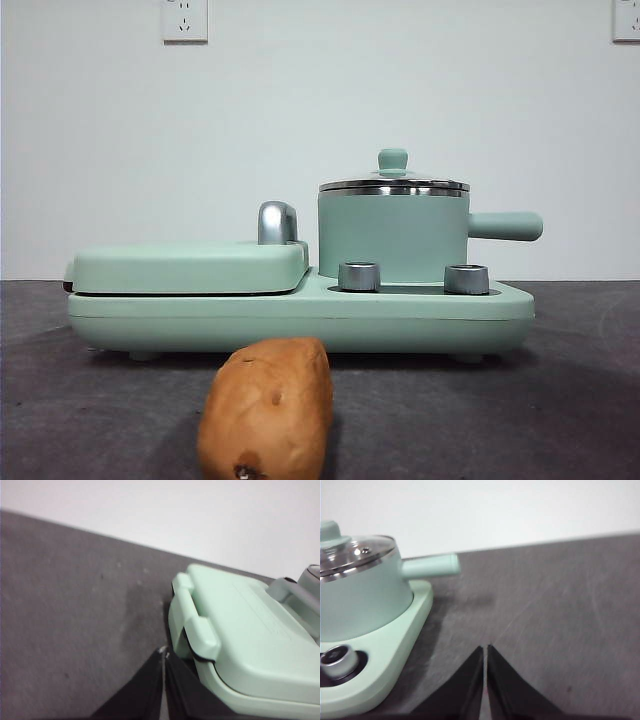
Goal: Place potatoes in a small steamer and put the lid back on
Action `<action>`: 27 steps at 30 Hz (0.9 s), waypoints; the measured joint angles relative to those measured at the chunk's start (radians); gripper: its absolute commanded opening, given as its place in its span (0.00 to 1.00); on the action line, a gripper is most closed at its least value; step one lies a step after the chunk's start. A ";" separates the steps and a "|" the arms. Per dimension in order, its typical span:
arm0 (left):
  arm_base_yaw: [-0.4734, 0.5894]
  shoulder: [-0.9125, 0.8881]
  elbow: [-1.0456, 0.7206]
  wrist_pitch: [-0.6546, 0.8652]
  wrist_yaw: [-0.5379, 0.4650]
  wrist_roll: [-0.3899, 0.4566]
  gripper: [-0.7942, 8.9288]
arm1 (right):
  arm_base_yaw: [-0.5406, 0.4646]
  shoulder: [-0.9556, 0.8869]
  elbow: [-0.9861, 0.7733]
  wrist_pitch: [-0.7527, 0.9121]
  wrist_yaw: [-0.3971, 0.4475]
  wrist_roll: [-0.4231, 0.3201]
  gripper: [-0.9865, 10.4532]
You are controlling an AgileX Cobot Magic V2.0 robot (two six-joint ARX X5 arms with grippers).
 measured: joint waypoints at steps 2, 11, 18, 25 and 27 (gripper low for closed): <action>0.000 0.019 0.003 -0.008 0.018 -0.036 0.09 | 0.002 0.006 0.021 -0.038 -0.002 0.045 0.09; -0.008 0.213 0.168 -0.013 0.128 -0.174 0.09 | 0.002 0.126 0.270 -0.158 -0.087 0.163 0.09; -0.011 0.494 0.412 -0.090 0.311 -0.168 0.09 | 0.002 0.320 0.535 -0.288 -0.249 0.160 0.09; -0.029 0.765 0.653 -0.144 0.528 -0.124 0.09 | 0.002 0.518 0.748 -0.436 -0.483 0.080 0.09; -0.050 0.832 0.713 -0.146 0.588 -0.119 0.09 | 0.002 0.573 0.804 -0.475 -0.538 0.049 0.09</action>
